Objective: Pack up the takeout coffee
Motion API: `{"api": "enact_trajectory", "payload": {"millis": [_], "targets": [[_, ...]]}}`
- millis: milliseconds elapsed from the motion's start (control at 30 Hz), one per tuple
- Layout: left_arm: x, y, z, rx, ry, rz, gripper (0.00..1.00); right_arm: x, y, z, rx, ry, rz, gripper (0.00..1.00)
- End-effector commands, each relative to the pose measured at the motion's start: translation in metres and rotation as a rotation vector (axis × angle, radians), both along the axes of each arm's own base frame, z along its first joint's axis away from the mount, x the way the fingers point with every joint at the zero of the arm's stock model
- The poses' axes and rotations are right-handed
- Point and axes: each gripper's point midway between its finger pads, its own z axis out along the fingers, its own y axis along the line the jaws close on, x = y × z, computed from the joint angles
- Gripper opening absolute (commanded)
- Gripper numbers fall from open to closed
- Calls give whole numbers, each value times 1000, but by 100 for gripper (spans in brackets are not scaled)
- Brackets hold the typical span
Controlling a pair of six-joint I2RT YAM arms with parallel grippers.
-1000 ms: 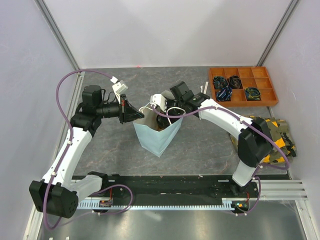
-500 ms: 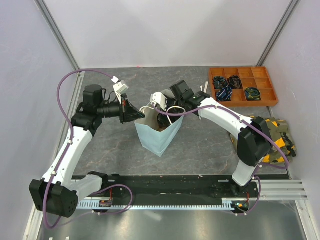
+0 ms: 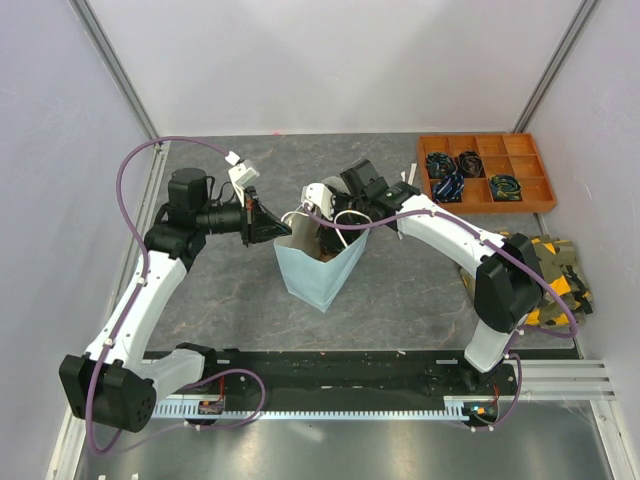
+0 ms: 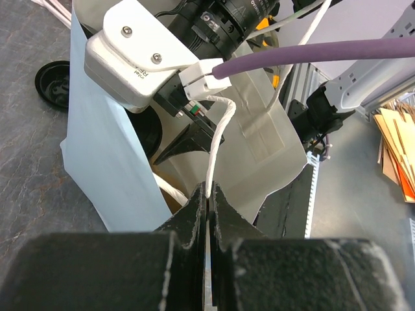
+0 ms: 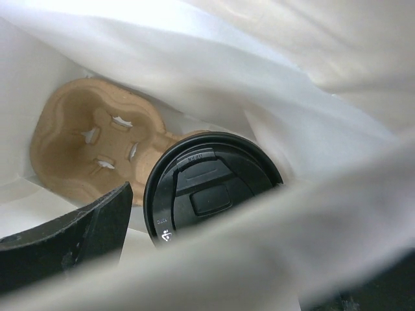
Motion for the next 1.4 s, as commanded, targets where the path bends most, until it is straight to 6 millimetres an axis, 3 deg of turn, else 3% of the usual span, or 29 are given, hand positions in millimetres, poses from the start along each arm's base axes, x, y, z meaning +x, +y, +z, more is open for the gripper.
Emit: {"api": "enact_trajectory", "payload": {"millis": [0,1000,1367], "targets": [[0,-4,17,-16,-72,-42,2,12,6,29,63,-48,-11,98],[11,-6,10,-4,-26,-14,2,17,13,72,205,-135,-51,98],[13,-6,11,2,-43,-5,2,19,6,93,279,-161,-56,98]]}}
